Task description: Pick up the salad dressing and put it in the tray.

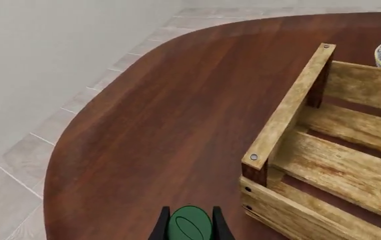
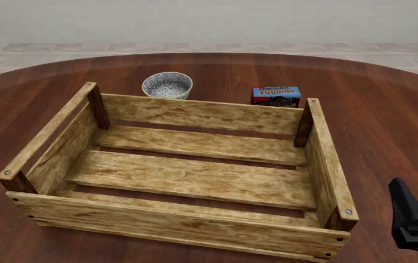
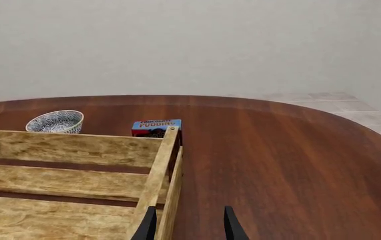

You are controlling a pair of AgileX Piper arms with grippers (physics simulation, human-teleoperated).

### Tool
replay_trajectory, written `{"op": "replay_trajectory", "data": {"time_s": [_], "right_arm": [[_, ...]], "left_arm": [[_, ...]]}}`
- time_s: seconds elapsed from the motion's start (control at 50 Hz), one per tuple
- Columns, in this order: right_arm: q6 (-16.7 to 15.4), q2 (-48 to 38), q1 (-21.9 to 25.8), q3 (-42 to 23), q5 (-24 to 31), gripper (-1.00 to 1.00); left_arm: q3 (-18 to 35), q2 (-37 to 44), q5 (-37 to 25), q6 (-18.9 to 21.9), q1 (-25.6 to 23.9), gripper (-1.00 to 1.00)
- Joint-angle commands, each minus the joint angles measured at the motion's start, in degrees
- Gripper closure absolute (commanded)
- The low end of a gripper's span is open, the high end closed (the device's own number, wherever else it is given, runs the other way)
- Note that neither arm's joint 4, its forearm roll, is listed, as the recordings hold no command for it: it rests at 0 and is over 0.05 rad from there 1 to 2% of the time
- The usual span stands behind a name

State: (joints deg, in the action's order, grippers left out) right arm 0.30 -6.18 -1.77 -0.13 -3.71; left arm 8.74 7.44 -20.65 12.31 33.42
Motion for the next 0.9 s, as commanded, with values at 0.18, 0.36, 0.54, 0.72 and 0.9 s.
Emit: {"op": "replay_trajectory", "data": {"time_s": [0.18,0.36,0.54,0.72,0.9], "right_arm": [[-0.09,-0.46,0.12,0.04,-0.22,-1.0],[-0.03,-0.43,0.05,0.06,-0.2,-1.0],[0.19,-0.52,-0.12,0.04,-0.35,-1.0],[0.28,-0.44,-0.23,0.04,-0.28,-1.0],[0.31,-0.15,-0.26,-0.01,-0.03,-1.0]], "left_arm": [[6.16,-0.47,-3.05,2.04,-6.74,1.0],[10.1,0.38,-3.98,3.84,-9.51,1.0],[13.97,4.05,-3.45,3.6,-12.69,1.0],[17.54,6.67,-2.83,4.72,-15.92,1.0],[22.31,8.59,-3.39,7.22,-19.38,1.0]]}}
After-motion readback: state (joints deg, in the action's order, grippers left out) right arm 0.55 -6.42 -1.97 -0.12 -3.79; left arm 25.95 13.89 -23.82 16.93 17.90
